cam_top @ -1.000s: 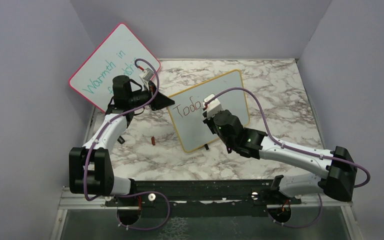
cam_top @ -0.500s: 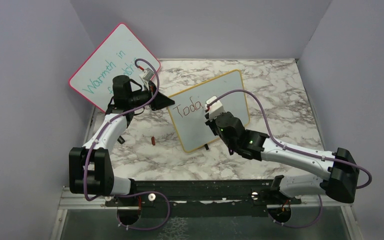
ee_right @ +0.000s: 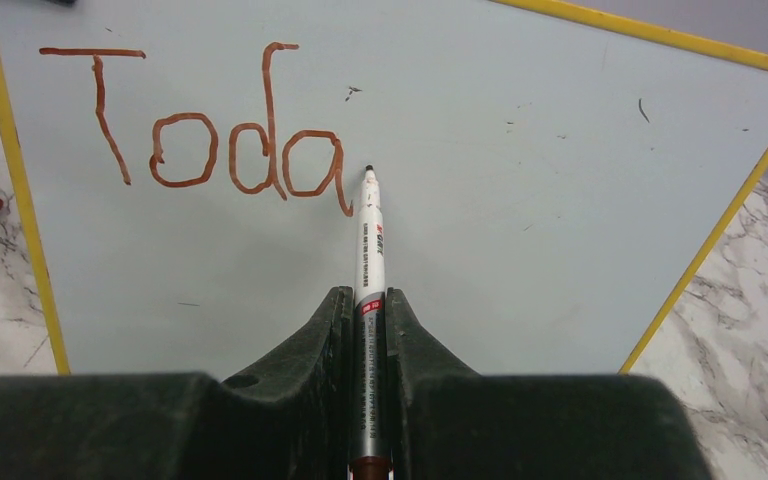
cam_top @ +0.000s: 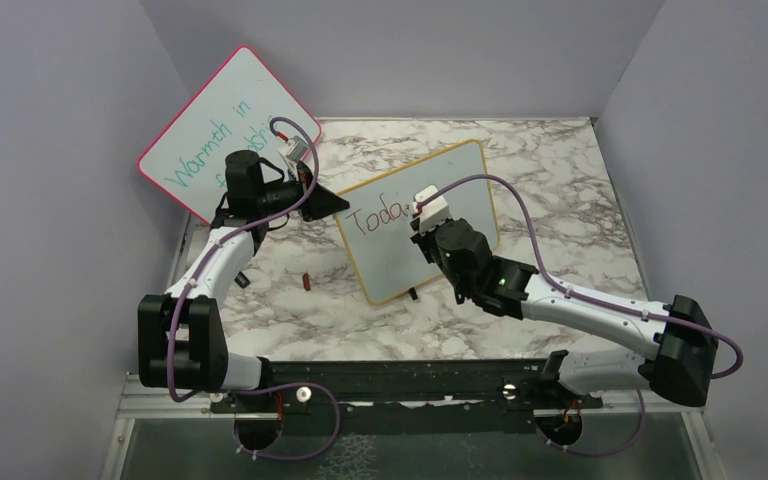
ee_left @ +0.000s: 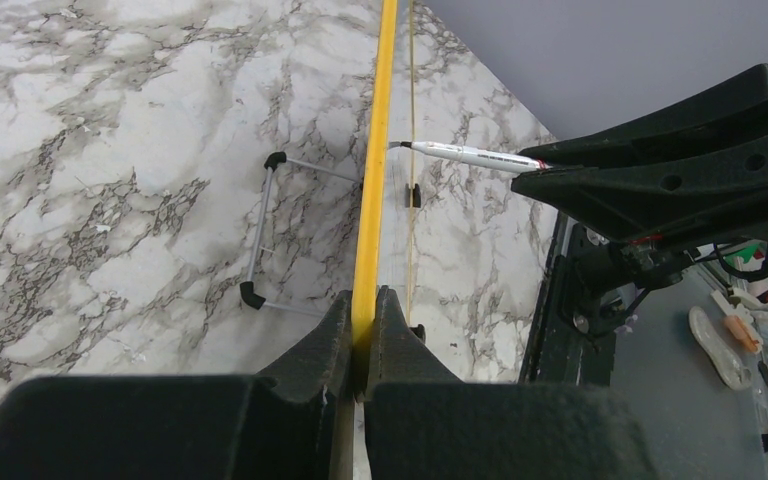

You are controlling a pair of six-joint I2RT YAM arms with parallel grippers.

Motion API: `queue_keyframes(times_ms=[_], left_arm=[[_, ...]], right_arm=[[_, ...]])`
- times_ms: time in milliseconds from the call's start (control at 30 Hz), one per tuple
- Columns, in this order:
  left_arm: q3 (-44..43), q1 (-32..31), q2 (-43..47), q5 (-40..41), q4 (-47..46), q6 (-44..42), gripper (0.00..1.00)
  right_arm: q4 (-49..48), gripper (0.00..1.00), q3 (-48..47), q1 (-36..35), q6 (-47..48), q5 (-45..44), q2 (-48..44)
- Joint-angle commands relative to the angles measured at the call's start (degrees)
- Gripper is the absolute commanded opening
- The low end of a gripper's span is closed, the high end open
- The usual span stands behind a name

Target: Write a sentence on the whiteboard

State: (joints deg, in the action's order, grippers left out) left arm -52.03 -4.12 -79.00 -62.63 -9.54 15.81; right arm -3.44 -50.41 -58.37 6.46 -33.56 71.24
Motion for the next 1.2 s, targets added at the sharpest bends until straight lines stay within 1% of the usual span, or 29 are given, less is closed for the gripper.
queue_keyframes(times_ms=[0,233,667,1167], left_arm=[[0.4,-0.3,-1.6,0.9,3.8,-5.4,0.00],[0.4,-0.4,-1.6,0.9,3.9,-5.4,0.00],[0.4,-0.3,-1.7,0.8,3.9,-5.4,0.00],[0.4,-0.3,-1.7,0.9,3.8,-5.4,0.00]], right_arm=[[-2.2,0.01,-2.0,0.5,0.9,0.5,0.7],[-2.0,0.00,-2.7,0.8,1.4,2.1,1.7],[-0.9,0.00,-2.5,2.3,0.7,0.0,1.8],[5.1,0.01,-0.6,2.3,-1.2,3.5,-0.7]])
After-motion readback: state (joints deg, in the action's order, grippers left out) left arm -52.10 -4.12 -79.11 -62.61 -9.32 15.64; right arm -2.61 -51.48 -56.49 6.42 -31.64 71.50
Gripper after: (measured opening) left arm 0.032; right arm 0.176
